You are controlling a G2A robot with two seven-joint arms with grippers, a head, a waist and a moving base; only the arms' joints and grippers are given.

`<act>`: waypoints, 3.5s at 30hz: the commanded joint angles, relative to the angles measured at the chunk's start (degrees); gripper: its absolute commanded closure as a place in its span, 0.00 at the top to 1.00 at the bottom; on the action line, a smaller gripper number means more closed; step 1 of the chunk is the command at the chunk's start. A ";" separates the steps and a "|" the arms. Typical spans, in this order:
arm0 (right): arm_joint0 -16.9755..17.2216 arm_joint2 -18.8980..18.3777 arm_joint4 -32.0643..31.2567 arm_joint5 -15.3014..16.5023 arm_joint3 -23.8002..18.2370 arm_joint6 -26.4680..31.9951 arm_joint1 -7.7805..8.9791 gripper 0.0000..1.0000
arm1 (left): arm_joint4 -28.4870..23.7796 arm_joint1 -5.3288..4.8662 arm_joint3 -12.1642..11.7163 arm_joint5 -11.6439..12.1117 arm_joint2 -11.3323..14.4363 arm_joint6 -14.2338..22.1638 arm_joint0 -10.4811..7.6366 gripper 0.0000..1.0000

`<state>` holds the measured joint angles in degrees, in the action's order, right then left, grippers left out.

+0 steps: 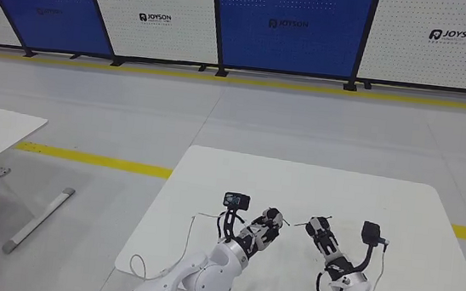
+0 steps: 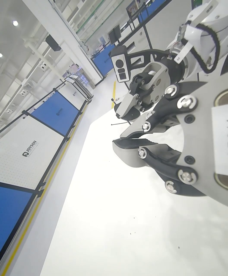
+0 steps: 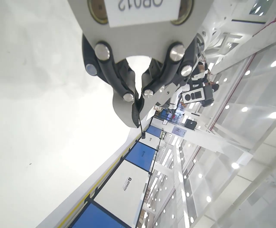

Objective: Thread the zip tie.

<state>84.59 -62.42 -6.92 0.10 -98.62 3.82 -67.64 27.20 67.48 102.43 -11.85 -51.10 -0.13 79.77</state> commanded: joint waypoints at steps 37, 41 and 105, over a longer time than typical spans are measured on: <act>2.77 0.41 -6.91 1.88 0.28 -4.97 -0.34 0.00 | -9.31 0.77 -0.85 -0.51 -1.68 1.26 -0.32 0.00; 2.84 0.29 -7.88 2.58 0.35 -5.72 -0.41 0.00 | -9.31 0.77 -0.85 -0.51 -1.68 1.26 -0.32 0.00; 7.60 -3.53 -12.16 9.71 0.18 -17.50 -2.29 0.00 | -19.20 0.96 5.16 0.20 -4.92 3.75 2.84 0.00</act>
<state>91.61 -65.31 -19.46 9.33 -98.05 -13.82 -70.00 8.29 68.46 107.02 -11.63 -56.06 3.14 82.23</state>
